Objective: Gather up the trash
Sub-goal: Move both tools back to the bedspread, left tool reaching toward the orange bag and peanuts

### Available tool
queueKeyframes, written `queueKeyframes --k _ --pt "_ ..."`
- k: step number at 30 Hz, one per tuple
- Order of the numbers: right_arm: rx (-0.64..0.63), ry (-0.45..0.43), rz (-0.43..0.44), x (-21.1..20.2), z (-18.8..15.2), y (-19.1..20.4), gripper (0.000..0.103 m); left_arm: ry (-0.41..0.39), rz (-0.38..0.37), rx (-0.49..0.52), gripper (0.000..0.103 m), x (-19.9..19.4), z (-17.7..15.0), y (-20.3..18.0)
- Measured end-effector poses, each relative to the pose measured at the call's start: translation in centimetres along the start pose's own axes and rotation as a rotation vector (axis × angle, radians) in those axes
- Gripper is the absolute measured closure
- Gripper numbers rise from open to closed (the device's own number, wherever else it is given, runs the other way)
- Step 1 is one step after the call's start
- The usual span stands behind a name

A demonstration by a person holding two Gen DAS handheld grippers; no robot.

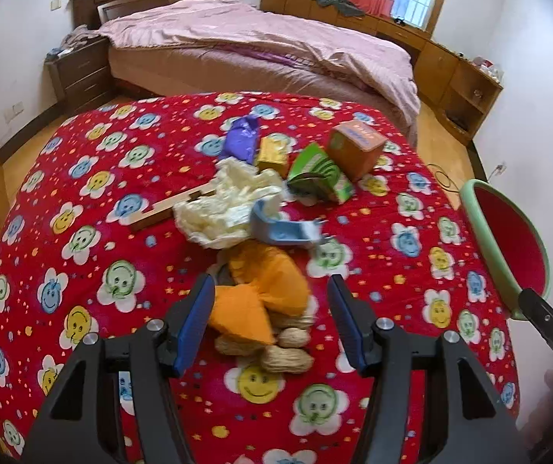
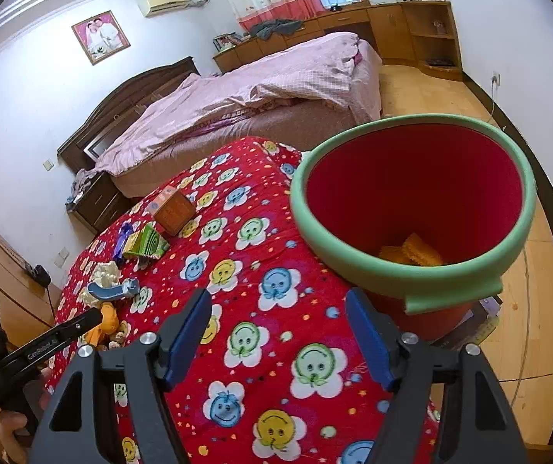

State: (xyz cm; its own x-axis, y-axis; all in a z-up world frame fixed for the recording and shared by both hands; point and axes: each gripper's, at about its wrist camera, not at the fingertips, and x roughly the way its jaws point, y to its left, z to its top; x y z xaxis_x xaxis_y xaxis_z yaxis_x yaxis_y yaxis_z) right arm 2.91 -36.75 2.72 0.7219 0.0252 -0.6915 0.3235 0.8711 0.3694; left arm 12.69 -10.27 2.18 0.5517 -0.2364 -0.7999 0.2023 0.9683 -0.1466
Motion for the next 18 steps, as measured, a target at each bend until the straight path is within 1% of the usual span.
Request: queueKeyframes --k 2,5,7,10,18 --pt "-0.003 0.004 0.0 0.3 -0.1 0.2 0.025 0.006 0.008 -0.008 0.04 0.4 -0.1 0.6" --pt "-0.003 0.01 0.0 0.6 -0.2 0.7 0.024 0.012 0.012 -0.025 0.039 1.0 -0.3 1.5" --pt "-0.006 0.013 -0.003 0.9 -0.4 0.9 0.023 0.017 -0.006 -0.038 0.036 1.4 -0.3 1.9" --pt "-0.011 0.016 -0.008 1.1 -0.7 1.2 0.021 0.017 -0.029 -0.037 0.036 1.7 -0.4 1.9" --pt "-0.014 0.029 -0.004 1.6 -0.8 1.3 0.021 0.033 -0.068 -0.021 0.036 3.3 -0.1 1.4"
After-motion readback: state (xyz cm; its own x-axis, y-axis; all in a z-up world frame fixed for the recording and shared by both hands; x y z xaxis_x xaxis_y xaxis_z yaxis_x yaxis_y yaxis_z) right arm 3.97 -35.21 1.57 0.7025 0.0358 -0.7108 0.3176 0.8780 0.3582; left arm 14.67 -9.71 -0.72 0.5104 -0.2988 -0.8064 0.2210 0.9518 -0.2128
